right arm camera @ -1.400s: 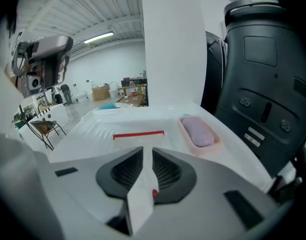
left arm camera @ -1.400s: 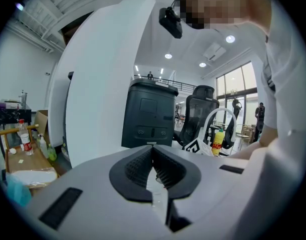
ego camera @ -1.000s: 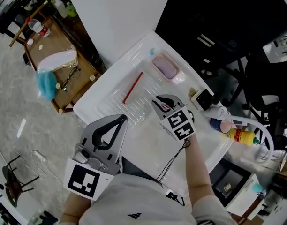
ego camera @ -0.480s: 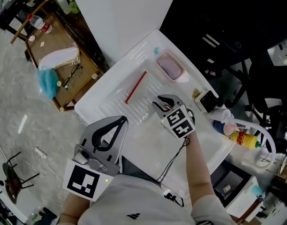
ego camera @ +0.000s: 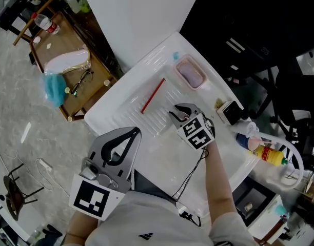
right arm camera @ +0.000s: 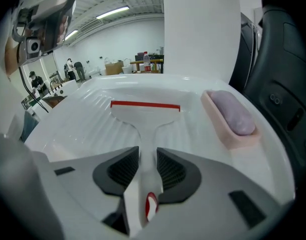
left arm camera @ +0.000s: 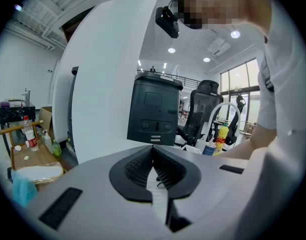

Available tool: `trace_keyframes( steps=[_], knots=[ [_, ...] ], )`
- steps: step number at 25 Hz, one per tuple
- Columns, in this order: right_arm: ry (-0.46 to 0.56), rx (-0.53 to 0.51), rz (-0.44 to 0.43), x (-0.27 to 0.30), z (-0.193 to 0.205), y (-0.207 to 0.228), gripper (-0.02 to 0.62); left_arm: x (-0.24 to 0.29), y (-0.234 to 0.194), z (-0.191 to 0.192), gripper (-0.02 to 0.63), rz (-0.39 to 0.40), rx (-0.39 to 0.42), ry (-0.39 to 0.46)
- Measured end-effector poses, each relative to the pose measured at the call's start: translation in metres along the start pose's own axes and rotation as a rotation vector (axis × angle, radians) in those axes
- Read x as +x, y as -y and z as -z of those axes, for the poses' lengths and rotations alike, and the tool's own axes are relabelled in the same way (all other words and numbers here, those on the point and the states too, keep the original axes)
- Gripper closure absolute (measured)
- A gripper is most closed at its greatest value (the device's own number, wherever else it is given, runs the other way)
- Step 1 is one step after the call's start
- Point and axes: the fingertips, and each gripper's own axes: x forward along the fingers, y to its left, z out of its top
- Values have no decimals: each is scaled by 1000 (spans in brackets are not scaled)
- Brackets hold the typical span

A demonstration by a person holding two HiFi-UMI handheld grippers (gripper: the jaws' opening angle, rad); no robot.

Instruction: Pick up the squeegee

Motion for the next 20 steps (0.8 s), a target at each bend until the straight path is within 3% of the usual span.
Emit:
trace_keyframes(
  steps=[20],
  knots=[
    [40,138,-85,9,0,1,474,-2,-8,4,592,2,-9,-8]
  ],
)
